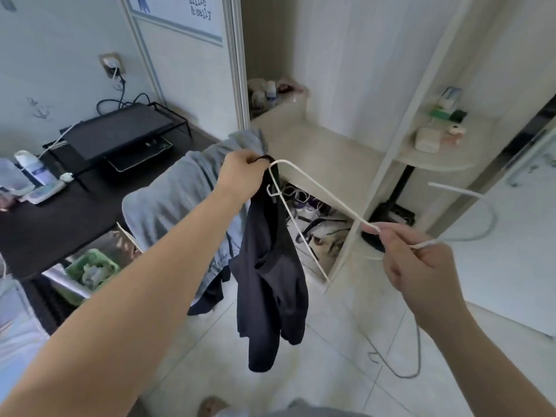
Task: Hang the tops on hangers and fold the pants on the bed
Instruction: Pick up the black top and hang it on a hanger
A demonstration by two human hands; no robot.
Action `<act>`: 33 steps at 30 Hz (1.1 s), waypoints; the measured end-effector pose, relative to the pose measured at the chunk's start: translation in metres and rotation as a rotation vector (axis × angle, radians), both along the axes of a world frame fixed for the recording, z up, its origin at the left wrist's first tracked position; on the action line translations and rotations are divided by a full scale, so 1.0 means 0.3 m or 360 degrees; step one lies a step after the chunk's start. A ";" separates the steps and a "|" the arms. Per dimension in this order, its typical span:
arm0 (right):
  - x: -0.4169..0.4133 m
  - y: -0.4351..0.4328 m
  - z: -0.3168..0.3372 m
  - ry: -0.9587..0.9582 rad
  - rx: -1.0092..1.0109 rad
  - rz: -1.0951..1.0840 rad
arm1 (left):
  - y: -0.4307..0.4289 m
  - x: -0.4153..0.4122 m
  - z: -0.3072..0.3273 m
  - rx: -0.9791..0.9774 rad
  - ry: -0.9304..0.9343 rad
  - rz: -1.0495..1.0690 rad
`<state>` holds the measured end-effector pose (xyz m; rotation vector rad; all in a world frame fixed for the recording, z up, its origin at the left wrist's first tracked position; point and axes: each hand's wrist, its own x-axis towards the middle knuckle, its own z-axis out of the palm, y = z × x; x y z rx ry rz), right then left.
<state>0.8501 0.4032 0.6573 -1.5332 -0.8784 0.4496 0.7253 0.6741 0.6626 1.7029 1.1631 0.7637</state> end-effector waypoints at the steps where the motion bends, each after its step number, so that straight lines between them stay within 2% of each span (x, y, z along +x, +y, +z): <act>1: -0.014 -0.027 -0.028 -0.0008 -0.0055 0.0023 | -0.024 -0.019 -0.028 -0.0032 0.0004 -0.0004; 5: -0.058 -0.108 -0.115 -0.0020 -0.0233 0.0032 | -0.138 -0.078 -0.109 -0.0128 0.0069 -0.0093; 9: -0.074 -0.146 -0.172 0.0082 -0.0280 0.0003 | -0.228 -0.120 -0.141 -0.0119 0.0173 -0.0166; 19: -0.122 -0.010 -0.246 -0.0026 -0.0418 0.0333 | -0.420 -0.123 -0.012 0.0107 0.0320 -0.0590; 26: -0.146 0.024 -0.234 0.0123 -0.0060 0.0301 | -0.499 -0.125 -0.022 0.0129 0.0454 -0.0764; 27: -0.136 0.015 -0.230 0.0138 -0.0038 0.0302 | -0.514 -0.135 -0.015 0.0201 0.0464 -0.0839; 28: -0.125 0.005 -0.226 0.0152 -0.0019 0.0313 | -0.522 -0.145 -0.011 0.0411 0.0530 -0.0893; 31: -0.085 -0.025 -0.198 0.0169 0.0059 0.0375 | -0.505 -0.181 0.003 0.1373 0.0943 -0.0798; 33: -0.058 -0.037 -0.174 0.0170 0.0120 0.0419 | -0.469 -0.201 0.027 0.1519 0.0927 -0.0875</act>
